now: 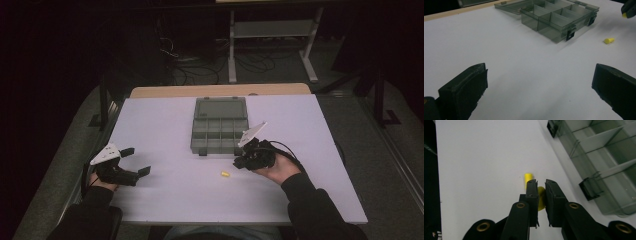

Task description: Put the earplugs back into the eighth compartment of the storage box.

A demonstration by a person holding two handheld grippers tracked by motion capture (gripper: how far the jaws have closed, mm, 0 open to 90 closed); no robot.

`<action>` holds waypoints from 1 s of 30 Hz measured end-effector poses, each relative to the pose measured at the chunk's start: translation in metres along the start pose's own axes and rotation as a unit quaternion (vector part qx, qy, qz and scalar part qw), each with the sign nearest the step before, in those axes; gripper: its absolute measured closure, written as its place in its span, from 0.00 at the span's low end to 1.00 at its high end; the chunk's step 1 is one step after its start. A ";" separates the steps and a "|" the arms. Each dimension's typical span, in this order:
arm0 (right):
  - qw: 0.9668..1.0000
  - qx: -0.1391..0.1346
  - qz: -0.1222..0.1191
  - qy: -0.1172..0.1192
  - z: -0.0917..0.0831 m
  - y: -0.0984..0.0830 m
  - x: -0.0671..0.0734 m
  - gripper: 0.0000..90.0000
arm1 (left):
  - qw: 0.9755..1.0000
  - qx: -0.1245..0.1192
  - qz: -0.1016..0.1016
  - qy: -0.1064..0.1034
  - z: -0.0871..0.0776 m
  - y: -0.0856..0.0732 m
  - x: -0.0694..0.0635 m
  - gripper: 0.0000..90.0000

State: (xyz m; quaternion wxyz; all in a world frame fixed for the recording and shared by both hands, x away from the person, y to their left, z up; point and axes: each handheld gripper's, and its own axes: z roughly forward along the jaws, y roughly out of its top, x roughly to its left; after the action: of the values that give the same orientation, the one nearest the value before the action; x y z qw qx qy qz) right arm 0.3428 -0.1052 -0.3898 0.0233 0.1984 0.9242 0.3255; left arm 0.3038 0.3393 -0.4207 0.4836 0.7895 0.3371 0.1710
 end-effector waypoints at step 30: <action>0.998 0.011 0.041 -0.050 -0.044 0.034 -0.053 0.89 | 1.000 0.002 -0.001 -0.003 0.001 0.000 0.000 0.00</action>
State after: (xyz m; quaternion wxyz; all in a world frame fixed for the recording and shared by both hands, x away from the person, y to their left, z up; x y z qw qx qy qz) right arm 0.3955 -0.1274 -0.3387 0.0537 0.2522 0.9166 0.3057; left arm 0.3041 0.3391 -0.4210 0.4828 0.7909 0.3367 0.1674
